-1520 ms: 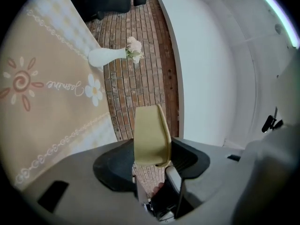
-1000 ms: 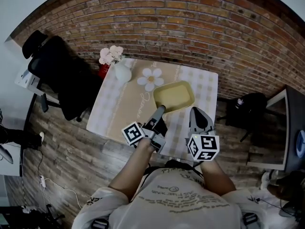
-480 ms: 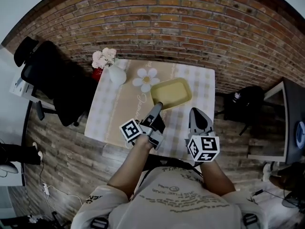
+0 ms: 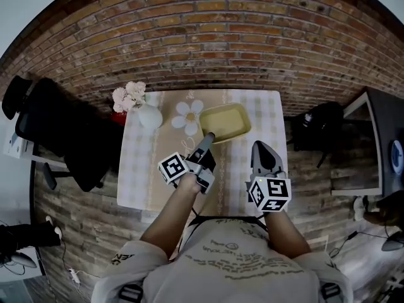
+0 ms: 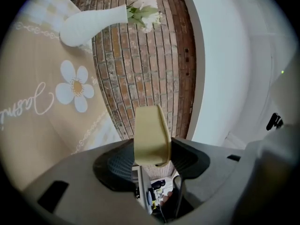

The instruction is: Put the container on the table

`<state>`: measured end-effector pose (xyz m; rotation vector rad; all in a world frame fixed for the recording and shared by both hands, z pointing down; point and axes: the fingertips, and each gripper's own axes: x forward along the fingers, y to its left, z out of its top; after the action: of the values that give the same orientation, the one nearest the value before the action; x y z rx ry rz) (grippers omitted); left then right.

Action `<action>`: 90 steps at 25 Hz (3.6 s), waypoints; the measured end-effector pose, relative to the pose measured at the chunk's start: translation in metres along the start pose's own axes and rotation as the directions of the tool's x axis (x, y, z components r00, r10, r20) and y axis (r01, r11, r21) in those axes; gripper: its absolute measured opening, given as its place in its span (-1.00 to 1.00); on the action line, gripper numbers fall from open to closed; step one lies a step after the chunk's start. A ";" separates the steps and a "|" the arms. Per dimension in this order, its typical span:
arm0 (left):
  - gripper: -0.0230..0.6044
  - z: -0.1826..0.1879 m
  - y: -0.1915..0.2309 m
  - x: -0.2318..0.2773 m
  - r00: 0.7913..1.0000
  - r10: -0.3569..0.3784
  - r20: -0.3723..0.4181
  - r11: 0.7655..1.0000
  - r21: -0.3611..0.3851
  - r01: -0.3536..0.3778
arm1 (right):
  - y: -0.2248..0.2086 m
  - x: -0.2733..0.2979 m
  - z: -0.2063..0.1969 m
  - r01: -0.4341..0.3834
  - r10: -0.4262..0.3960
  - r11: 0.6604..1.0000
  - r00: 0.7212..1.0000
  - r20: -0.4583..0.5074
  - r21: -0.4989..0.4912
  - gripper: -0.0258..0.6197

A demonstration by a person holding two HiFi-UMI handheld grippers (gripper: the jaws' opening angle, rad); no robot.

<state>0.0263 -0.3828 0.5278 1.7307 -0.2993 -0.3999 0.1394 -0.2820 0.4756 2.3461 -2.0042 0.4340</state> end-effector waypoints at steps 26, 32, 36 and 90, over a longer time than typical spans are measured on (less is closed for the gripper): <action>-0.18 0.045 0.107 0.108 0.988 -0.041 -0.150 0.995 -0.093 0.027 | -0.047 0.029 -0.061 0.187 -0.175 0.979 0.976 -0.132 0.086 -0.92; -0.18 0.047 0.130 0.140 0.977 -0.010 -0.215 0.997 -0.071 -0.006 | -0.064 0.029 -0.072 0.202 -0.187 0.975 0.971 -0.147 0.094 -0.92; -0.18 0.048 0.152 0.157 0.957 0.042 -0.289 0.998 -0.030 -0.053 | -0.074 0.030 -0.077 0.218 -0.201 0.972 0.966 -0.161 0.093 -0.92; -0.91 0.088 0.104 0.105 0.817 0.577 -0.008 0.427 0.855 -0.294 | -0.064 0.019 -0.058 0.075 -0.068 0.996 0.987 -0.143 0.040 -0.92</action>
<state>0.0858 -0.5248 0.6048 2.4980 -0.8044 0.5321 0.1928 -0.2778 0.5458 2.3305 -1.8613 0.6295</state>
